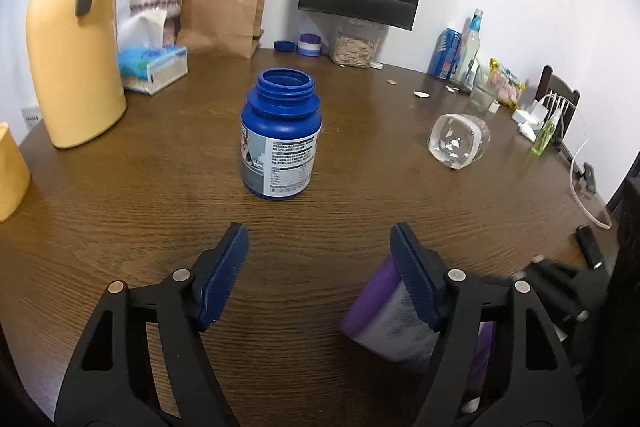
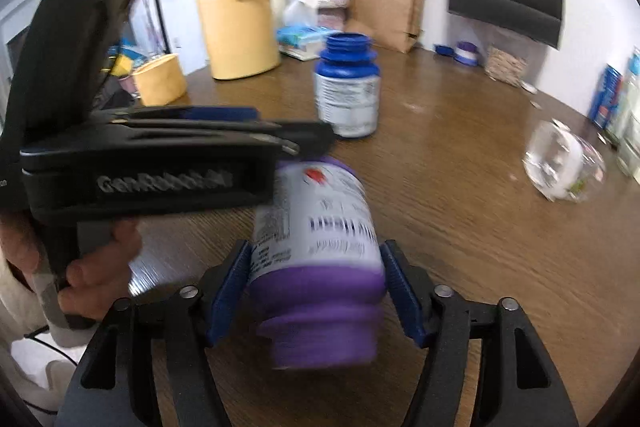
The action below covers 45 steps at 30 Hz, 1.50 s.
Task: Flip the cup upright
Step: 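Lift the purple bottle with the right tool while the left tool grasps its body, then hold the bottle in the left tool while the right tool grasps it rim-up from above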
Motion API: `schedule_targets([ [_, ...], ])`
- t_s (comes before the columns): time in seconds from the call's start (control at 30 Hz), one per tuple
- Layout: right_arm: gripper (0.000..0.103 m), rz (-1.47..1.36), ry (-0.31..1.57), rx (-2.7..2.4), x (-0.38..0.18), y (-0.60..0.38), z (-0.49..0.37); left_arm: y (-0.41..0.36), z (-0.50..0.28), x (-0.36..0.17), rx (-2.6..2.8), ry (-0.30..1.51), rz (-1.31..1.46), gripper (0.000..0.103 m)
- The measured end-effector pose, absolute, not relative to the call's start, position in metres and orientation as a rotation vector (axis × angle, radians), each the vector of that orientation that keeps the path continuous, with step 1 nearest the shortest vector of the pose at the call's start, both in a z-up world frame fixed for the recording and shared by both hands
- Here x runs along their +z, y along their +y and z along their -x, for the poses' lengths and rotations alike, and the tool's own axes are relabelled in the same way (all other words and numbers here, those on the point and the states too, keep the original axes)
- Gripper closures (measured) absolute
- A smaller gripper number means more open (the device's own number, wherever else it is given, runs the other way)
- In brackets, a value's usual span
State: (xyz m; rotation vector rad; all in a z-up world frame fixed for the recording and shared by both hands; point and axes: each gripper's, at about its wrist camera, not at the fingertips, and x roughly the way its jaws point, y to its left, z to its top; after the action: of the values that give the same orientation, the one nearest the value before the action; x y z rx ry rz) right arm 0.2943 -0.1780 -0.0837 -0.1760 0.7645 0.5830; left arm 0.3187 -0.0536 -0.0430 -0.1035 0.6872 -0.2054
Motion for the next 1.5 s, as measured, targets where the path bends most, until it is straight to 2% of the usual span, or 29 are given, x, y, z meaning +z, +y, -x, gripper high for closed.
schedule_targets([
  [0.2,0.023,0.108,0.801,0.418,-0.088,-0.231,-0.301,-0.061,-0.309,-0.05,-0.2,0.746,0.054,0.033],
  [0.37,0.023,0.026,0.797,0.527,-0.083,-0.237,-0.303,-0.075,-0.313,-0.023,-0.272,0.68,0.072,0.031],
  [0.4,0.028,0.047,0.78,0.538,-0.081,-0.234,-0.301,-0.081,-0.317,-0.02,-0.306,0.683,0.07,0.029],
  [0.43,0.037,0.073,0.773,0.557,-0.08,-0.229,-0.3,-0.089,-0.321,-0.019,-0.343,0.689,0.061,0.026],
  [0.5,0.045,0.085,0.775,0.594,-0.081,-0.222,-0.302,-0.105,-0.333,-0.022,-0.395,0.718,0.032,0.026],
  [0.57,0.045,0.109,0.779,0.6,-0.083,-0.217,-0.3,-0.115,-0.347,-0.032,-0.387,0.784,0.017,0.032],
  [0.6,0.045,0.125,0.78,0.589,-0.084,-0.217,-0.3,-0.115,-0.351,-0.036,-0.366,0.813,0.021,0.043],
  [0.73,0.044,0.151,0.787,0.499,-0.085,-0.23,-0.297,-0.105,-0.348,-0.04,-0.315,0.817,0.057,0.047],
  [0.87,0.044,0.068,0.801,0.43,-0.085,-0.254,-0.302,-0.101,-0.336,-0.042,-0.27,0.819,0.038,0.047],
  [0.97,0.044,0.038,0.817,0.42,-0.087,-0.258,-0.307,-0.103,-0.334,-0.039,-0.272,0.821,0.015,0.04],
  [1.0,0.044,0.04,0.821,0.415,-0.086,-0.258,-0.308,-0.103,-0.333,-0.035,-0.285,0.824,0.021,0.032],
  [1.03,0.044,0.04,0.82,0.411,-0.085,-0.26,-0.308,-0.102,-0.332,-0.031,-0.308,0.826,0.033,0.019],
  [1.1,0.044,0.022,0.817,0.393,-0.083,-0.268,-0.307,-0.105,-0.328,-0.024,-0.378,0.836,0.05,0.008],
  [1.17,0.039,-0.018,0.816,0.36,-0.08,-0.282,-0.306,-0.119,-0.324,-0.028,-0.486,0.896,0.014,0.005],
  [1.2,0.03,-0.04,0.809,0.343,-0.079,-0.29,-0.306,-0.127,-0.323,-0.034,-0.519,0.929,-0.013,0.005],
  [1.23,0.024,-0.063,0.799,0.323,-0.077,-0.299,-0.305,-0.135,-0.323,-0.042,-0.533,0.967,-0.049,0.011],
  [1.27,0.023,-0.082,0.792,0.306,-0.075,-0.306,-0.305,-0.141,-0.323,-0.051,-0.522,1.003,-0.087,0.021],
  [1.3,0.023,-0.098,0.789,0.292,-0.074,-0.312,-0.304,-0.144,-0.324,-0.057,-0.527,1.031,-0.101,0.042],
  [1.4,0.023,-0.146,0.776,0.283,-0.068,-0.327,-0.301,-0.142,-0.327,-0.059,-0.541,1.031,-0.071,0.043],
  [1.5,0.023,-0.198,0.764,0.333,-0.06,-0.333,-0.301,-0.139,-0.326,-0.044,-0.536,0.943,-0.078,0.043],
])
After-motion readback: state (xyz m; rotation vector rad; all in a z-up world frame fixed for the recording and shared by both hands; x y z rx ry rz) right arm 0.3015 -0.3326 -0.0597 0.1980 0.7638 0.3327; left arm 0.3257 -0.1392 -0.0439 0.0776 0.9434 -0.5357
